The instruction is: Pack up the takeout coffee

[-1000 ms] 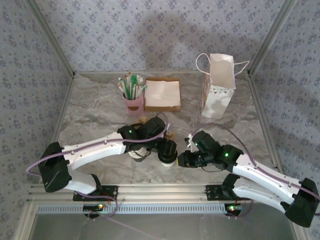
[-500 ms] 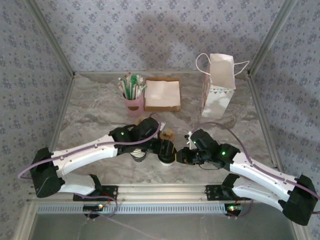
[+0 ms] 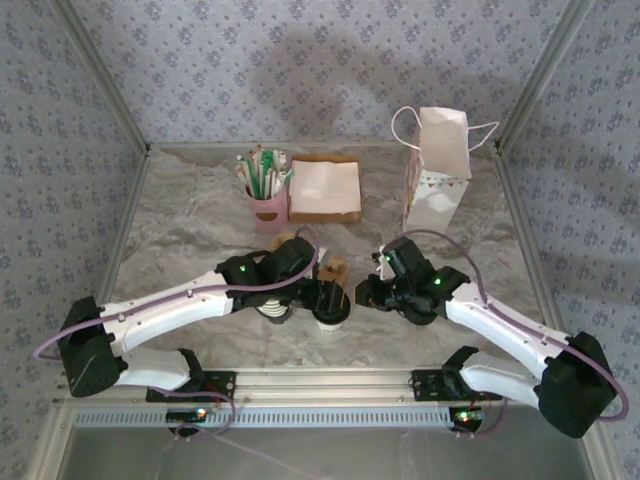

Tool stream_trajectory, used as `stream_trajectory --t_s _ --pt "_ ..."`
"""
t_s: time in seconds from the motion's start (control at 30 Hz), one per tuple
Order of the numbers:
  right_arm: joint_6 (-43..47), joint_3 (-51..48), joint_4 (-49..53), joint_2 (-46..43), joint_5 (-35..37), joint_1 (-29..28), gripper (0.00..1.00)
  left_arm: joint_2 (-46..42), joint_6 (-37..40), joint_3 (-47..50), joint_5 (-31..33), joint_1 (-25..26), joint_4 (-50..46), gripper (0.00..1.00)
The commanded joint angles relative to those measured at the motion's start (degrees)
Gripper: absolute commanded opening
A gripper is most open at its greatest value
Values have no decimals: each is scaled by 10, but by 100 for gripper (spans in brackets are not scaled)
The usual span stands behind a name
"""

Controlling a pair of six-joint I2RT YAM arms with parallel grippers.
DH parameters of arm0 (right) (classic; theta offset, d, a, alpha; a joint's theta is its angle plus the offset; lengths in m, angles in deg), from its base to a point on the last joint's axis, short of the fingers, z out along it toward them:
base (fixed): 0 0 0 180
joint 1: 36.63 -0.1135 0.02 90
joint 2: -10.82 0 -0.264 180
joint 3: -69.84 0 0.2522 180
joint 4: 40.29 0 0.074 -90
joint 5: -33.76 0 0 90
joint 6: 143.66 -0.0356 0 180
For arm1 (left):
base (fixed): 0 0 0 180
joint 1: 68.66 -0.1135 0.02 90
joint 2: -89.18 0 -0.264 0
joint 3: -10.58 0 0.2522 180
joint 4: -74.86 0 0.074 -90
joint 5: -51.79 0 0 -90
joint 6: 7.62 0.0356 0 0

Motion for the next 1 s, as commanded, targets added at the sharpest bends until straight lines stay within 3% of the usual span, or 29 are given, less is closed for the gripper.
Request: stream_trajectory --t_s 0.0,0.1,0.2,0.3,0.43,0.6,0.97 --pt "24 29 29 -12 -5 8 20 -1 -2 -9 4 -1 -13 63" --pt "2 19 34 -46 -3 3 14 -3 0 -9 5 -1 -15 61" --pt "-35 -3 22 -86 -10 -13 1 3 4 -14 4 -1 -21 53" --pt "-75 -23 -4 -111 -16 -40 0 20 10 -25 0 -1 -32 40" --pt "-115 -40 -41 -118 -12 -79 0 36 12 -28 -9 -1 -29 31" --pt "-143 -43 -50 -117 13 -113 0 33 8 -21 -10 1 -26 27" --pt "-199 -67 -85 -122 34 -123 0 20 1 -8 -6 2 -25 26"
